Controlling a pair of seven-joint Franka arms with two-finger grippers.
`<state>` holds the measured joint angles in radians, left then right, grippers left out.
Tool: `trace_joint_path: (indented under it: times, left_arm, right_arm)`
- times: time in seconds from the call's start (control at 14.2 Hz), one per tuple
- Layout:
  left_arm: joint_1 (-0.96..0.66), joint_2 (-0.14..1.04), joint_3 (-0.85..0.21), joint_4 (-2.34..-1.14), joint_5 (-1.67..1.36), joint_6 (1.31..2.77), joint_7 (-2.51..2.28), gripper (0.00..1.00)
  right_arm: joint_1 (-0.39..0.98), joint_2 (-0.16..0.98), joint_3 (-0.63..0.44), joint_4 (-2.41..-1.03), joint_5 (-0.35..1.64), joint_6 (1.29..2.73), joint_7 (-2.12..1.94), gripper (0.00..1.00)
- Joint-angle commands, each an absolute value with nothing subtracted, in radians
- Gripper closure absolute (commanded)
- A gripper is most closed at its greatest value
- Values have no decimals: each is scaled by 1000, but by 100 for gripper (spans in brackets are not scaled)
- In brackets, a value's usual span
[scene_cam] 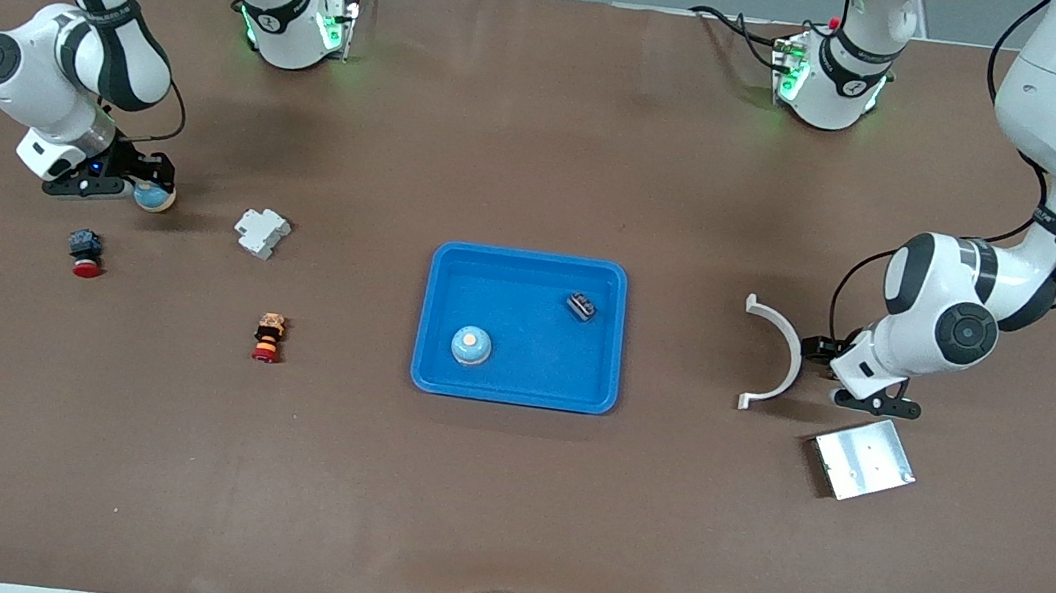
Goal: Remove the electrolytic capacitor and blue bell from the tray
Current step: 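Set the capacitor by the bracket while the right gripper sets the bell down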
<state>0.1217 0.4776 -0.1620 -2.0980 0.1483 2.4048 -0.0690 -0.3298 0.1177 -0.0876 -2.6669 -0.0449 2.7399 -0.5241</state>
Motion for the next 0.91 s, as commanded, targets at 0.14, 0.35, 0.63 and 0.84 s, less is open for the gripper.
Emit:
trace_joint_path:
  times: [0.14,0.35,0.63,0.84]
  left_arm:
    - [130,465,-166,-2091,175,2396,-77,0]
    - [141,436,-167,-2091,175,2378,-77,0]
    - [143,368,-170,-2088,163,2346,-75,0]
    - [140,327,-173,-2014,150,2165,-74,0]
  right_arm:
    - [-342,161,-75,-2668,-25,2813,-551,100]
    - [-339,161,-75,-2668,-25,2816,-551,100]
    - [-341,170,-75,-2666,-25,2816,-549,100]
    - [-339,170,-74,-2666,-25,2815,-546,0]
